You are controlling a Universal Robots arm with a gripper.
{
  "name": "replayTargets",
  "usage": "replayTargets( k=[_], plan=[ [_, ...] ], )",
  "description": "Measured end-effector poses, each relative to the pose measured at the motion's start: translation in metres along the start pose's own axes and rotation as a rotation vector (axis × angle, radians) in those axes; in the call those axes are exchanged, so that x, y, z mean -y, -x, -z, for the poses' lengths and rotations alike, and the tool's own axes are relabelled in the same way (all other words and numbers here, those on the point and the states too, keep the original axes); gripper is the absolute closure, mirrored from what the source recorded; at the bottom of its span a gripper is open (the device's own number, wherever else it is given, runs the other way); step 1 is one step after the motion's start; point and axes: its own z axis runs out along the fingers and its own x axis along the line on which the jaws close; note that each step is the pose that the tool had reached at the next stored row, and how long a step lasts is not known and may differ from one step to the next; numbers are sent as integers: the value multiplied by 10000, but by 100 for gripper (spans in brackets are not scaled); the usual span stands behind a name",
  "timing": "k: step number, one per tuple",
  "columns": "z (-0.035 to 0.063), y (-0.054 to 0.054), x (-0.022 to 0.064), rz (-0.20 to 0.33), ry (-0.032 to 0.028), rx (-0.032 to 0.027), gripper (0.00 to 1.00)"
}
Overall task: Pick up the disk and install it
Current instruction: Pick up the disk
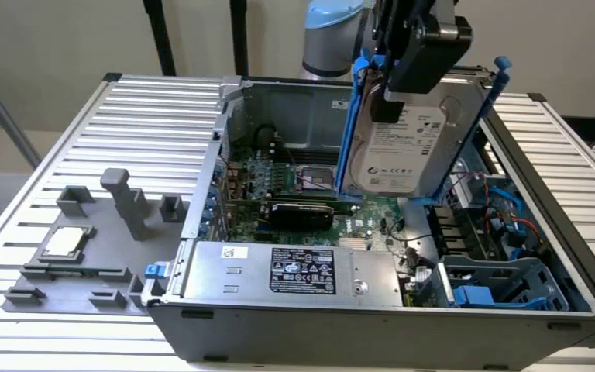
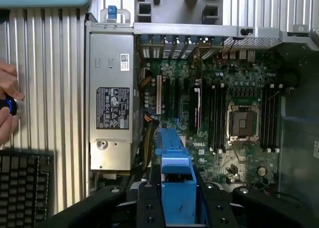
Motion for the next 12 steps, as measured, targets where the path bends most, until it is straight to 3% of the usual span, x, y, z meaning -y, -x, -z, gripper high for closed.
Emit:
replayTargets(
  k=[12],
  plan=[
    [16, -319, 377, 0, 0, 1, 100]
  ],
)
